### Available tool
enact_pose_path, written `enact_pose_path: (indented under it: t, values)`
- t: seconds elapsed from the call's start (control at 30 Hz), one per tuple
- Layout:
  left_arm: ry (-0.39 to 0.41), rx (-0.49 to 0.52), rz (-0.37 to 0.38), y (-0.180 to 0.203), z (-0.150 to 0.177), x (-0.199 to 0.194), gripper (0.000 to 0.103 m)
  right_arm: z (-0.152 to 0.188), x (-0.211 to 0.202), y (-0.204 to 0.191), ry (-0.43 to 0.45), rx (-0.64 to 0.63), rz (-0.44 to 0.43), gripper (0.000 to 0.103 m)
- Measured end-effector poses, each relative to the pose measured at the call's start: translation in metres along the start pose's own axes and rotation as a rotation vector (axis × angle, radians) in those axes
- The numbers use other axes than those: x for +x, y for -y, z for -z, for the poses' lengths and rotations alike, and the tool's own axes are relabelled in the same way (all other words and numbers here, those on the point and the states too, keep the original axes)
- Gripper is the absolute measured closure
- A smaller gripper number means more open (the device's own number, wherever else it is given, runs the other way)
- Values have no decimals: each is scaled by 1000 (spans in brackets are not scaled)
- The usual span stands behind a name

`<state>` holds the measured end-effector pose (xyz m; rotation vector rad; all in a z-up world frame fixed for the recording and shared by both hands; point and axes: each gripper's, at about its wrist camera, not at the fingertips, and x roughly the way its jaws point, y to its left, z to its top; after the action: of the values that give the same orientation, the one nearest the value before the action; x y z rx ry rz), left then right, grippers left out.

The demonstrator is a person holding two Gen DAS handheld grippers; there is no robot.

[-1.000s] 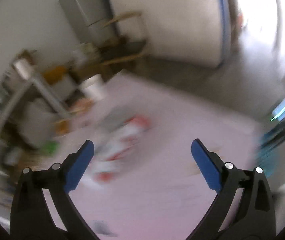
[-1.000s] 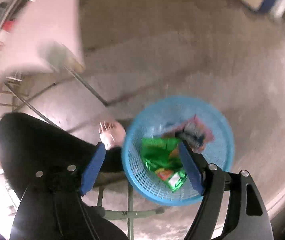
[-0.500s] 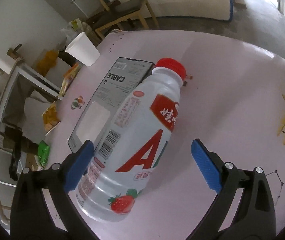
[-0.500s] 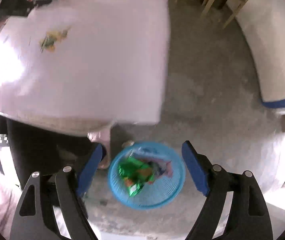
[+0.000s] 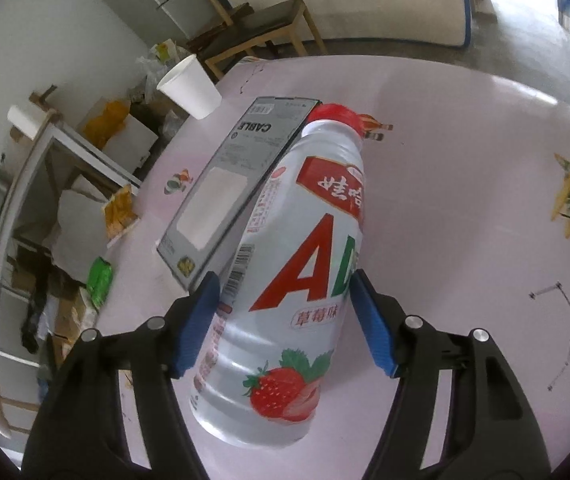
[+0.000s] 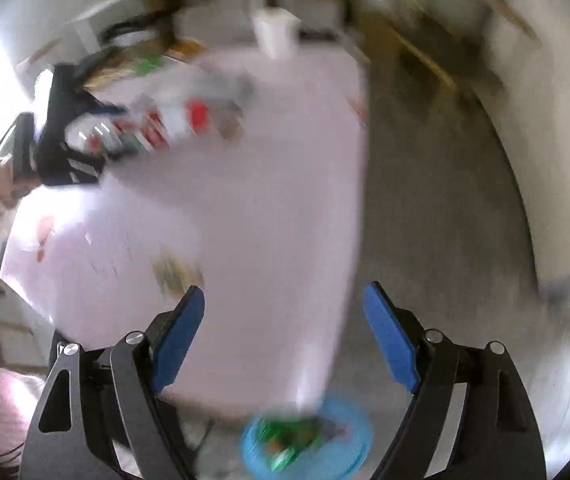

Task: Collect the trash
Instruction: 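Grasp the white drink bottle with the left gripper while the right gripper approaches the grey CABLE box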

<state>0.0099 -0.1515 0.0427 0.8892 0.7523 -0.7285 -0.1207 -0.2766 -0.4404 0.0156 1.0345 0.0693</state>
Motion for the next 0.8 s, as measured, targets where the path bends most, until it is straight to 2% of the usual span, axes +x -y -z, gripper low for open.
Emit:
enact_pose_path:
  t: [0.03,0.07,0.13,0.2,0.27,0.37,0.47,0.5,0.57,0.6,0.63,0.7,0.8]
  values:
    - [-13,-29,33,-6,5,-4,42,-23,-2,-3,25,-44,-25,22]
    - [-23,-62,67,-11,12,-9,42,-49,10,-9,59,-121,-62,17]
    - [-51,-142,146,-24,30,-18,42,-89,27,-20,102,-244,-110,13]
    - [-72,-216,204,-34,49,-24,42,-132,58,-38,118,-378,-140,13]
    - [-96,-296,256,-43,67,-30,42,-170,80,-57,98,-482,-162,13]
    - [-121,-383,326,-52,88,-36,42,-205,107,-91,90,-651,-179,13]
    - [-110,-420,363,-54,99,-40,41,-230,137,-127,-9,-781,-175,13]
    - [-98,-414,366,-54,101,-41,41,-243,129,-135,-27,-804,-165,13]
    - [-80,-412,374,-55,102,-39,41,-253,153,-143,-80,-857,-123,11]
    - [-75,-424,380,-55,103,-39,40,-258,157,-142,-89,-864,-84,4]
    - [-72,-439,379,-55,104,-36,39,-258,158,-139,-57,-831,-102,6]
    - [-70,-438,387,-51,105,-33,38,-257,157,-135,-46,-764,-79,6]
    - [-115,-438,416,-40,113,-20,40,-245,149,-127,-27,-686,-65,6]
